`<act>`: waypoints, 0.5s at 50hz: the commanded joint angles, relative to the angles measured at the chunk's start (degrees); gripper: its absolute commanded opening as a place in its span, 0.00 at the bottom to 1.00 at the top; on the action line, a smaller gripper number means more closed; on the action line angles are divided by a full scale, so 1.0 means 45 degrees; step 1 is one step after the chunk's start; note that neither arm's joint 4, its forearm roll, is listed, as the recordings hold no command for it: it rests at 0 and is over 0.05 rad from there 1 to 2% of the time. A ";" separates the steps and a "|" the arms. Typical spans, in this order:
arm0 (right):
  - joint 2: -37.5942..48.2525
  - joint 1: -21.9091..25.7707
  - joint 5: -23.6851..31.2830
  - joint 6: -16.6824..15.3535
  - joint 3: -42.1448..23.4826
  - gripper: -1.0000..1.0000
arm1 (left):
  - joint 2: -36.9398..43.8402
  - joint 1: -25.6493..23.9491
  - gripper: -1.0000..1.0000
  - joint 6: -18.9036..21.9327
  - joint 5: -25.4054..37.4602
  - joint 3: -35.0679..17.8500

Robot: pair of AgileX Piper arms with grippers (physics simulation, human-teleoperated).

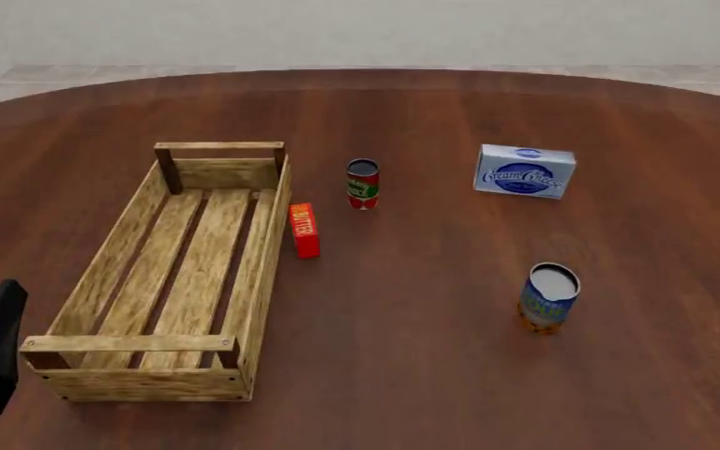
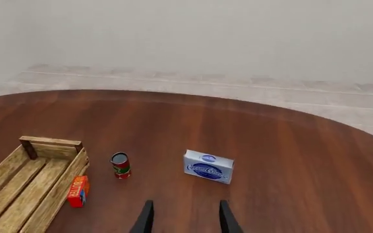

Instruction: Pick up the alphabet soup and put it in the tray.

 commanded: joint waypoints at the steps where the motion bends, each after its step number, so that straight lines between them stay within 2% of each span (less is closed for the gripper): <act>1: 0.2870 0.0858 0.1086 0.1256 -0.2131 1.00 | 0.0000 0.0000 1.00 0.0000 0.0000 0.0000; 4: 0.3437 0.1032 0.1179 0.0840 -0.2307 1.00 | 0.0000 0.0000 1.00 0.0000 0.0000 0.0000; 14: 0.4896 0.1519 0.1706 0.1701 -0.2622 1.00 | 0.0000 0.0000 1.00 0.0000 0.0000 0.0000; 16: 0.5063 0.1639 0.1690 0.1574 -0.2535 1.00 | 0.0000 0.0000 1.00 0.0000 0.0000 0.0000; 19: 0.5361 0.1838 0.1771 0.1858 -0.2506 1.00 | 0.0000 0.0000 1.00 0.0000 0.0000 0.0000; 22: 0.5693 0.1677 0.1686 0.1308 -0.2373 1.00 | 0.0000 0.0000 1.00 0.0000 0.0000 0.0000; 24: 0.5840 0.1859 0.1493 0.1677 -0.2047 1.00 | 0.0000 0.0000 1.00 0.0000 0.0000 0.0000; 25: 0.5841 0.1750 0.1413 0.1548 -0.1975 1.00 | 0.0000 0.0000 1.00 0.0000 0.0000 0.0000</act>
